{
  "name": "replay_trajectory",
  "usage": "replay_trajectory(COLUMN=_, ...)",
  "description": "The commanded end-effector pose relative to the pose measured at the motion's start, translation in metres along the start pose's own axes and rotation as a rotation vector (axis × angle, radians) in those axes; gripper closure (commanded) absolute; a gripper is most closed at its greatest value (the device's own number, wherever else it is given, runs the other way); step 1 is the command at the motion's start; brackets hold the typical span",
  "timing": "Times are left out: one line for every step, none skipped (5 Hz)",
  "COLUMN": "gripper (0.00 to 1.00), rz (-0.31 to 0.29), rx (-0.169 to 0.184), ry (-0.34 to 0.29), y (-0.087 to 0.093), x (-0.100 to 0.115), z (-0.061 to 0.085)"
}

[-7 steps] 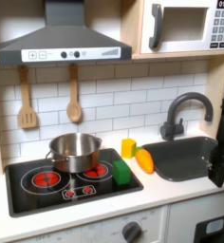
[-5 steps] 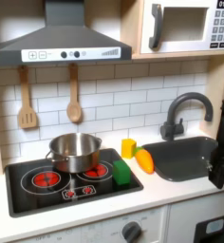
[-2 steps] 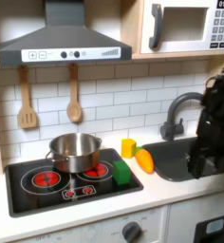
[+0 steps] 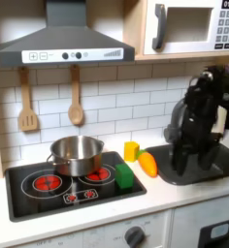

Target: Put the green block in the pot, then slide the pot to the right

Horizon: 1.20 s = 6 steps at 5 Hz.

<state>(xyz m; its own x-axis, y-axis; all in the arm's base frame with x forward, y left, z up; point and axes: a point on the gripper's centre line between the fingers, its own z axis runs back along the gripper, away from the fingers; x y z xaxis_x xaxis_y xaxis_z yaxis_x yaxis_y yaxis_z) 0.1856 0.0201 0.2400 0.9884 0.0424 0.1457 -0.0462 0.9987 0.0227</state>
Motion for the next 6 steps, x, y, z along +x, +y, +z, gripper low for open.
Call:
replay_trajectory(gripper=0.00, rz=0.010, rx=0.021, ry=-0.013, y=0.007, x=0.035, z=-0.008)
replay_trajectory(gripper=0.00, rz=0.018, rx=0.035, ry=-0.011, y=0.013, x=0.053, z=-0.016)
replay_trajectory(gripper=0.00, rz=0.024, rx=0.043, ry=-0.012, y=0.019, x=0.069, z=-0.022)
replay_trajectory(gripper=0.00, rz=0.038, rx=0.051, ry=-0.012, y=0.025, x=0.082, z=-0.029)
replay_trajectory(gripper=0.00, rz=0.037, rx=0.052, ry=-0.013, y=0.028, x=0.091, z=-0.032)
replay_trajectory(gripper=0.00, rz=0.054, rx=0.061, ry=-0.006, y=0.036, x=0.095, z=-0.036)
